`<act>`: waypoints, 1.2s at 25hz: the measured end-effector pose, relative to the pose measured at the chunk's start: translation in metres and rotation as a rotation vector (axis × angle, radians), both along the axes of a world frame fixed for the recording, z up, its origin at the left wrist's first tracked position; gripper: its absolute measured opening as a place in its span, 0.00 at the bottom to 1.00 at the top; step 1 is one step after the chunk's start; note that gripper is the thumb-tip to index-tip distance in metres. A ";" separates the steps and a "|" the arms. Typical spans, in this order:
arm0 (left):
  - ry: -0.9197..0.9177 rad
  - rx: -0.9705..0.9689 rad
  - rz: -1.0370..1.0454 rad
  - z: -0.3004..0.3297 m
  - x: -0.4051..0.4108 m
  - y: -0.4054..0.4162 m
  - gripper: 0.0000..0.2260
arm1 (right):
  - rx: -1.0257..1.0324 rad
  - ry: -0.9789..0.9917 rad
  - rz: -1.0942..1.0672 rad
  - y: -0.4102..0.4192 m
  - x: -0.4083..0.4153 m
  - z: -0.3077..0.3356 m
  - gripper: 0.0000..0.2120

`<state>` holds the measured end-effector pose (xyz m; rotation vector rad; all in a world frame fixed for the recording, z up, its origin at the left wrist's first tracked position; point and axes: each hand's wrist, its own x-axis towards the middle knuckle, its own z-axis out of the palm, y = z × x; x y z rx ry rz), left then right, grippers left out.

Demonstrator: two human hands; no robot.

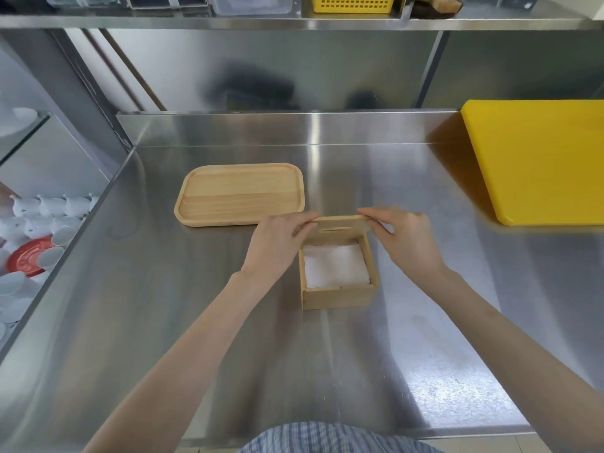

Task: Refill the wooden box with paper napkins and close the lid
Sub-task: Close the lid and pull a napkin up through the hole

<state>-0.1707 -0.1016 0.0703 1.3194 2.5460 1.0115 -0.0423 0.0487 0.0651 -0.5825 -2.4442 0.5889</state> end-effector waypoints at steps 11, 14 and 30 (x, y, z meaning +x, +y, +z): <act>0.273 0.075 -0.210 -0.063 0.023 -0.039 0.15 | -0.040 -0.002 0.058 -0.027 0.048 -0.056 0.12; 0.290 0.035 -0.231 -0.072 0.025 -0.043 0.15 | -0.043 -0.023 0.045 -0.032 0.053 -0.068 0.13; 0.330 -0.006 -0.242 -0.092 0.025 -0.048 0.16 | 0.023 -0.045 0.057 -0.037 0.054 -0.082 0.12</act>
